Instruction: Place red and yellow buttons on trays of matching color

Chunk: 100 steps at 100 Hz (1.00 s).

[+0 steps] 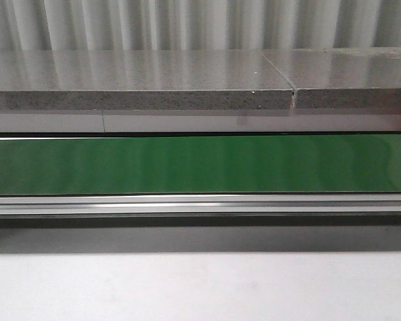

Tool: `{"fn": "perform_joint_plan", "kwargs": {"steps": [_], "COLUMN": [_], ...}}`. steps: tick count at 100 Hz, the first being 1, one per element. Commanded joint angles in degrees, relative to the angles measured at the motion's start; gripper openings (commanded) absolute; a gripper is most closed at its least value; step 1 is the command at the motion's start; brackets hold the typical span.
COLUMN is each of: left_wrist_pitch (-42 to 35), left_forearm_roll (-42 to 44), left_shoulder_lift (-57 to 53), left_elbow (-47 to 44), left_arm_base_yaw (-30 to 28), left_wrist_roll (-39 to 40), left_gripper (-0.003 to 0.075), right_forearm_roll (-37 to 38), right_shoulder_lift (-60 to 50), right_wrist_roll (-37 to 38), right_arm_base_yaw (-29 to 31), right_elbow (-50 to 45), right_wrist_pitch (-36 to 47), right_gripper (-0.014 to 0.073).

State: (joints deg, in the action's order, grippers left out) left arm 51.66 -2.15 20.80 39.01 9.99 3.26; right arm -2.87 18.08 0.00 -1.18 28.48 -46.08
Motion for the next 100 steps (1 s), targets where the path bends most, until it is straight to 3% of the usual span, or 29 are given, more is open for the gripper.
{"fn": "perform_joint_plan", "kwargs": {"steps": [1,55,100], "left_wrist_pitch": [-3.8,-7.3,-10.0], "left_forearm_roll": [-0.6,0.0,0.7], "left_shoulder_lift": [0.5,5.4,24.7], "left_elbow": [1.4,1.0,8.3], "left_arm_base_yaw": [0.5,0.1,-15.6], "left_wrist_roll": [0.2,0.2,0.2], "left_gripper": [-0.0020,-0.0020,-0.0020], "right_forearm_roll": [0.4,0.4,0.4], "right_shoulder_lift": [0.6,0.6,0.6], "right_wrist_roll": [-0.6,-0.6,-0.6], "right_arm_base_yaw": [0.0,0.0,0.0], "right_elbow": [1.4,1.4,1.4], "right_wrist_pitch": [3.3,3.3,3.3], "right_gripper": [-0.0066,-0.0066,-0.0066]}}
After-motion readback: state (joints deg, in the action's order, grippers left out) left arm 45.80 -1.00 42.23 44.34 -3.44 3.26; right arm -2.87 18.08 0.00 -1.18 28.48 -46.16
